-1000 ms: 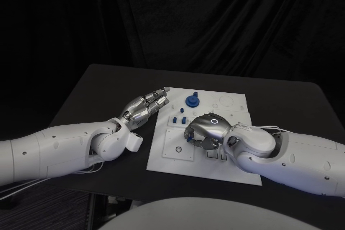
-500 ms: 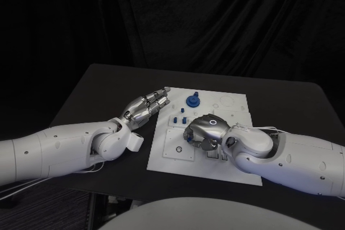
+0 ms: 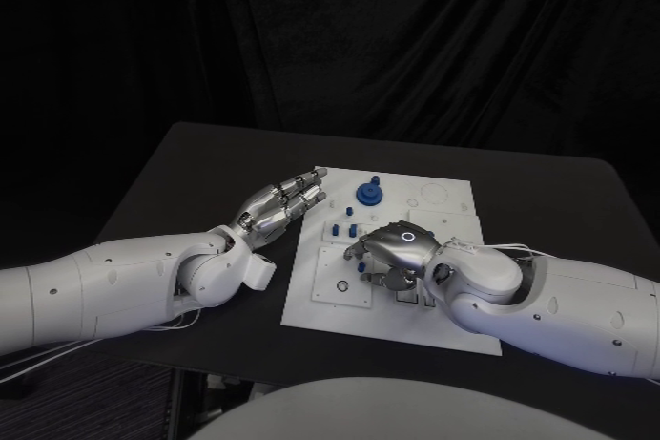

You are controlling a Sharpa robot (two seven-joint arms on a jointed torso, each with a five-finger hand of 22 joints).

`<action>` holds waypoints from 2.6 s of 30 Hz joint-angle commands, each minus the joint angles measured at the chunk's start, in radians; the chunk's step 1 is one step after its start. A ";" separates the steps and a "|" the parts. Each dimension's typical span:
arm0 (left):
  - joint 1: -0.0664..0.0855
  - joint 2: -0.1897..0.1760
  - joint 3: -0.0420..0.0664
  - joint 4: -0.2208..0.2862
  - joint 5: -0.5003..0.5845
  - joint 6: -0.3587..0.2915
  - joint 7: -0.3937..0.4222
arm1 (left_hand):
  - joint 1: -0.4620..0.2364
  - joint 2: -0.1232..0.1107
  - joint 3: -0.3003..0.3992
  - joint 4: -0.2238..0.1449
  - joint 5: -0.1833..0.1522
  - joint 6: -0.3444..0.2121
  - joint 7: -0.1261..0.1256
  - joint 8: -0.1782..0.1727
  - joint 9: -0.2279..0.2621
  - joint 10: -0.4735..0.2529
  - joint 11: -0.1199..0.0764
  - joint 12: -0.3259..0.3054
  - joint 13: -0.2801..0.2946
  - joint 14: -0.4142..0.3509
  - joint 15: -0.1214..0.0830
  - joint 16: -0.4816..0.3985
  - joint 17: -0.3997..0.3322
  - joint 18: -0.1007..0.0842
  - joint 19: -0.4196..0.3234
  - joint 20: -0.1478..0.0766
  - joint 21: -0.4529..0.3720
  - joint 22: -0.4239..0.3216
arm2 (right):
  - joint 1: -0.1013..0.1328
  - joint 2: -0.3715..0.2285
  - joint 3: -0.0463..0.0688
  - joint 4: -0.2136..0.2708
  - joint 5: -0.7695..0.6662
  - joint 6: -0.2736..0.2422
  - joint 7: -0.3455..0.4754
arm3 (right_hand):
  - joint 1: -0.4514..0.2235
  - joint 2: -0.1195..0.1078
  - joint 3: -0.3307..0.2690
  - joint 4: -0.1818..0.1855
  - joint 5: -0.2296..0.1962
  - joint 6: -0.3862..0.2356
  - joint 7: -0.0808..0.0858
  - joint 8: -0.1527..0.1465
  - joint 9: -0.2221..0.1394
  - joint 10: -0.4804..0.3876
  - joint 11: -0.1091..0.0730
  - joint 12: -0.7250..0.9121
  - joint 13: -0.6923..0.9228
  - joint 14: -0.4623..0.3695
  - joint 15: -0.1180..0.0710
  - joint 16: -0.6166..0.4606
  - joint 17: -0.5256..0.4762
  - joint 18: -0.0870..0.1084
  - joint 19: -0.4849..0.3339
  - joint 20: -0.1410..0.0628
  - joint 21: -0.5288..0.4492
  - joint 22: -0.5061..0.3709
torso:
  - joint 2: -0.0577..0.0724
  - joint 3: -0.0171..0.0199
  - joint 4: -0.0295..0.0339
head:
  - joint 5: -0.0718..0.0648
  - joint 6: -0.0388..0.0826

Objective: Assemble the parts on the task board

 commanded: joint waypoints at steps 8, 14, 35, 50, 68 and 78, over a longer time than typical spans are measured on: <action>-0.007 -0.002 0.001 0.000 0.004 0.016 0.059 | 0.010 -0.003 0.004 -0.001 0.003 0.004 0.001 0.001 0.001 0.000 0.006 -0.005 -0.002 0.000 0.010 -0.007 -0.001 0.003 -0.001 0.006 0.000 -0.001 | -0.002 -0.046 -0.001 0.038 -0.008 -0.072 -0.034 | 0.056 -0.040 -0.120 0.127 -0.030 -0.131 -0.059 -0.001 -0.086 -0.211 0.013 0.085 0.045 -0.046 0.013 -0.021 -0.046 0.034 -0.047 0.012 -0.113 0.108 | 0.000 -0.0006 0.0006 | -0.012 0.000; -0.009 -0.007 0.001 0.001 0.004 0.013 0.059 | 0.010 -0.003 0.004 -0.001 0.003 0.004 0.001 0.001 0.001 0.000 0.006 -0.005 -0.002 0.000 0.010 -0.007 -0.001 0.003 -0.001 0.006 0.000 -0.001 | 0.046 -0.103 0.001 0.087 0.008 -0.149 -0.022 | 0.062 -0.010 -0.108 0.123 0.037 -0.042 -0.047 0.030 -0.077 -0.197 0.013 0.136 0.047 -0.018 0.011 0.010 -0.016 0.025 -0.012 0.012 -0.068 0.122 | 0.000 -0.0005 0.0005 | -0.017 0.000; -0.010 -0.008 0.001 0.006 0.004 0.004 0.059 | 0.011 -0.002 0.006 -0.005 0.014 -0.001 -0.006 0.001 0.001 -0.002 0.002 -0.006 -0.002 0.000 0.012 -0.007 -0.001 0.009 0.000 0.015 0.000 -0.003 | 0.146 -0.272 -0.004 0.042 0.122 -0.096 -0.048 | -0.083 -0.004 -0.106 0.127 -0.010 0.040 -0.050 0.011 -0.166 -0.076 0.010 0.062 -0.136 0.089 0.002 0.120 0.125 -0.017 0.120 0.001 0.167 0.180 | 0.000 -0.0013 0.0015 | -0.044 0.000; -0.012 -0.007 0.001 0.001 0.003 0.006 0.064 | 0.014 0.000 0.010 -0.009 0.021 -0.005 -0.009 0.000 0.000 -0.003 0.000 -0.006 -0.002 0.000 0.007 -0.007 -0.001 0.015 0.000 0.017 0.000 -0.004 | 0.083 -0.251 -0.005 -0.006 0.170 -0.108 -0.020 | -0.094 0.015 -0.104 0.123 -0.026 0.081 -0.022 0.008 -0.185 0.070 0.002 0.051 -0.172 0.100 0.012 0.130 0.140 -0.024 0.135 0.009 0.205 0.188 | 0.003 0.0023 -0.0019 | -0.057 0.000; -0.018 -0.005 0.001 0.002 0.003 0.011 0.062 | 0.017 0.005 0.015 -0.012 0.023 -0.007 -0.010 0.000 0.000 -0.004 0.001 -0.006 -0.002 0.000 0.006 -0.007 -0.001 0.019 0.000 0.019 0.000 -0.005 | 0.049 -0.211 -0.004 -0.043 0.174 -0.142 0.025 | -0.001 0.049 -0.058 0.095 0.083 0.233 0.008 0.057 -0.151 0.265 -0.022 0.015 -0.190 0.126 0.002 0.165 0.195 -0.043 0.174 0.002 0.304 0.213 | 0.001 0.0016 -0.0004 | -0.057 0.000; -0.021 -0.004 0.001 0.001 0.003 0.014 0.062 | 0.020 0.012 0.022 -0.015 0.026 -0.006 -0.009 0.000 0.001 -0.005 0.001 -0.006 -0.002 0.000 0.006 -0.007 -0.001 0.023 0.000 0.022 0.000 -0.006 | 0.046 -0.204 -0.004 -0.045 0.175 -0.213 0.062 | 0.006 0.059 -0.047 0.112 0.017 0.321 0.014 0.093 -0.094 0.367 -0.051 0.000 -0.190 0.134 -0.022 0.173 0.210 -0.047 0.183 -0.020 0.328 0.219 | 0.003 0.0019 0.0019 | -0.064 0.000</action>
